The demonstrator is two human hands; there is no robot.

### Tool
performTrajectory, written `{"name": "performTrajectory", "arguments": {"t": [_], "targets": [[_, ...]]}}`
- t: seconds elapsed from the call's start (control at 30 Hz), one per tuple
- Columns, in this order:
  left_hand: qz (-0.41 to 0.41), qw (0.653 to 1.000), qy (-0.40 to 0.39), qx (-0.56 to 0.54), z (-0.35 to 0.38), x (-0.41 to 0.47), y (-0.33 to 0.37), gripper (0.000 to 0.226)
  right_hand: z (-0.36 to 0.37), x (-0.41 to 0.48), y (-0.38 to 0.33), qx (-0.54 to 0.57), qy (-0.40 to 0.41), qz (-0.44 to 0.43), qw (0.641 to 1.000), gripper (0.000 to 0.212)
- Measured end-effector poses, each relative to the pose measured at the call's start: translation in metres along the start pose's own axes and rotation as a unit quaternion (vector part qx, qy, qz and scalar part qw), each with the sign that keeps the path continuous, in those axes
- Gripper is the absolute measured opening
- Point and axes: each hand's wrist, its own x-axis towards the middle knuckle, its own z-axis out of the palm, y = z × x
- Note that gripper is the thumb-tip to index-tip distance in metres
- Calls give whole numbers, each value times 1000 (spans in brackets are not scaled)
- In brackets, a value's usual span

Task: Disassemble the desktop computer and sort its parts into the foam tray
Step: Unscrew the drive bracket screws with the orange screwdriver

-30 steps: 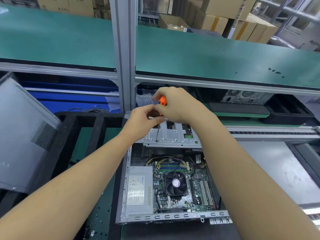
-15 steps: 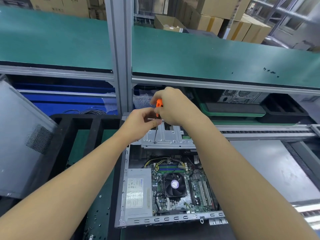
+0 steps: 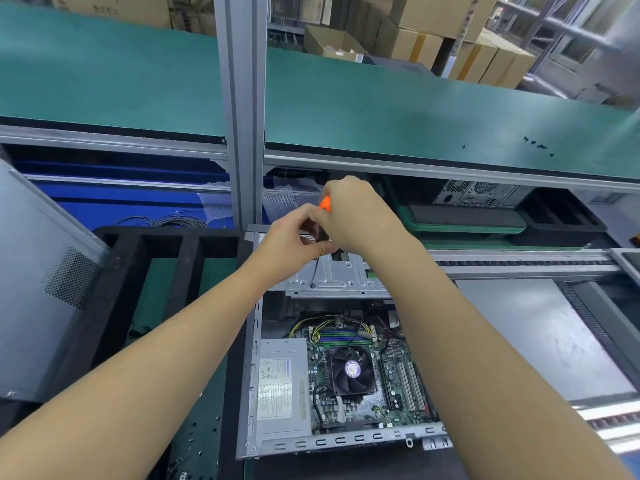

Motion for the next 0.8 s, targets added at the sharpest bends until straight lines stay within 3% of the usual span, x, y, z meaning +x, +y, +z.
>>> {"name": "performTrajectory", "arguments": {"t": [0.13, 0.27, 0.33, 0.53, 0.67, 0.8], "targets": [[-5, 999, -48, -10, -11, 1, -3, 21, -6, -4, 3, 30, -13, -31, 999, 34], [-7, 1000, -1, -28, -3, -2, -1, 21, -7, -6, 3, 59, -34, -30, 997, 34], [-7, 1000, 11, -20, 2, -2, 1, 23, -6, -7, 3, 78, -34, -18, 996, 24], [-6, 999, 42, 20, 7, 0, -3, 34, 1, -2, -2, 37, 43, 52, 997, 40], [-9, 1000, 12, 9, 3, -3, -2, 30, -4, -1, -2, 4, 26, -12, 1000, 18], [-42, 999, -19, -19, -6, -10, -6, 22, -13, -6, 4, 38, -13, -63, 997, 28]]}}
